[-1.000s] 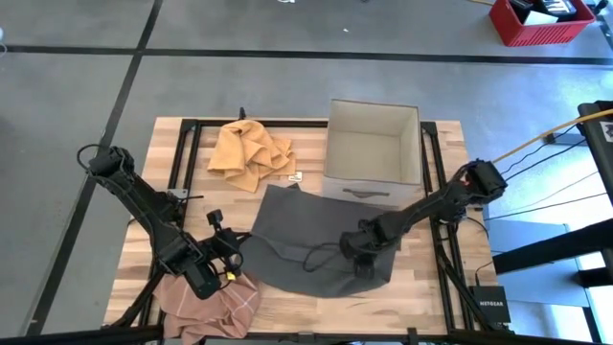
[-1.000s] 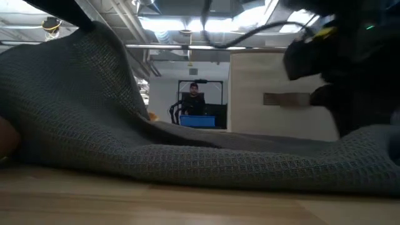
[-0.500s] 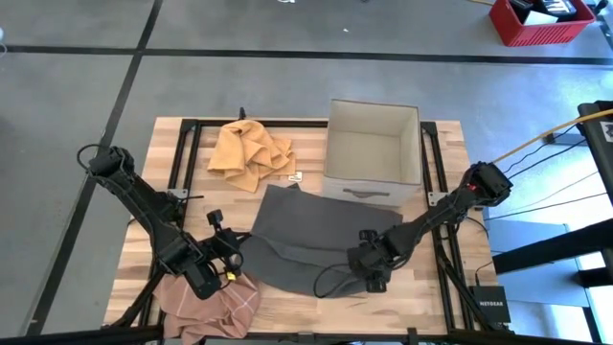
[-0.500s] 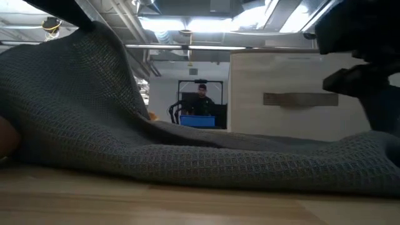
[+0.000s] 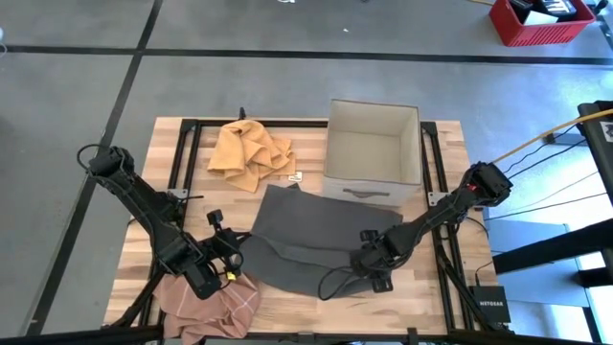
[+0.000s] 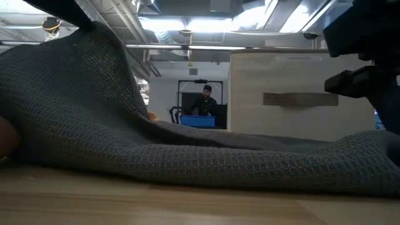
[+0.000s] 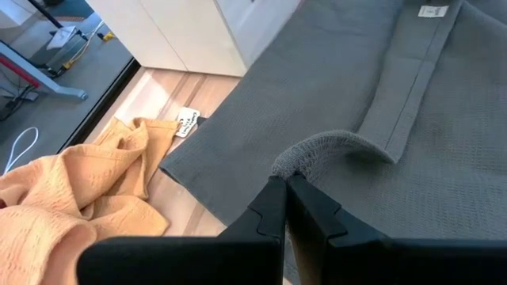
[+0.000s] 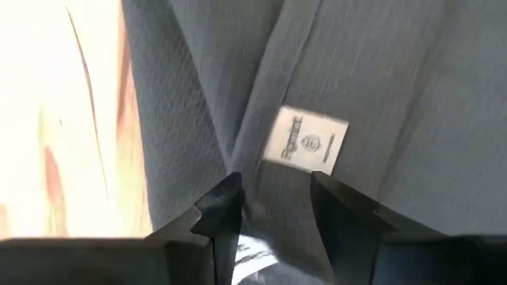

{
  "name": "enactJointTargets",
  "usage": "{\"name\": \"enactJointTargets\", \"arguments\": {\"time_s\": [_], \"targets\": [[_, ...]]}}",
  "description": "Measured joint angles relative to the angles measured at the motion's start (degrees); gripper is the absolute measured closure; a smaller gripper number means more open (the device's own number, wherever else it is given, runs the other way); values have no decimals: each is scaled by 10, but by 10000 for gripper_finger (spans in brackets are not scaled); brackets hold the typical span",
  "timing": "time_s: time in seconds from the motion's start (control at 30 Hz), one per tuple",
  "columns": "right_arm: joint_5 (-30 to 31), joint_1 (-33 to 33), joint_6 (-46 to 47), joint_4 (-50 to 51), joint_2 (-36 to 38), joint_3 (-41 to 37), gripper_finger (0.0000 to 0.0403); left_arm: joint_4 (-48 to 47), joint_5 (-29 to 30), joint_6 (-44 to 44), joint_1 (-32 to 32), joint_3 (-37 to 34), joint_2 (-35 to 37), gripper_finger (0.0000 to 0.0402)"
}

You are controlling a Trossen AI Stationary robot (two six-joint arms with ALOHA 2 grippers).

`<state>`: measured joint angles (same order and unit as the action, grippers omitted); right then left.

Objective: Fold towel
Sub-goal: Fold the gray towel

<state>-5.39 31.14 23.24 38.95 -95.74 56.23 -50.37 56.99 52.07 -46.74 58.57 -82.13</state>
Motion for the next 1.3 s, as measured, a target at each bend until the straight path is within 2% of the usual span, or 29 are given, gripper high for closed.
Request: {"name": "enactJointTargets", "arguments": {"time_s": [0.23,0.4,0.57,0.8,0.9,1.1,1.2,1.3], "targets": [[5,0,-58,16,0,0,279,0,0,-2,0,0,0,400],[43,0,-59,-6,0,0,295,0,0,-2,0,0,0,400],[97,-5,-61,-43,0,0,297,0,0,-2,0,0,0,400],[104,-34,-62,-47,0,10,297,0,0,-5,0,0,0,400],[86,-52,-62,4,0,52,296,0,0,-5,0,0,0,400],[29,-53,-39,234,1,167,256,0,0,-4,0,0,0,400],[28,-25,-24,286,2,171,230,0,-1,-2,-4,0,0,400],[32,10,-22,271,2,145,215,0,-3,-1,-5,0,0,400]]}}
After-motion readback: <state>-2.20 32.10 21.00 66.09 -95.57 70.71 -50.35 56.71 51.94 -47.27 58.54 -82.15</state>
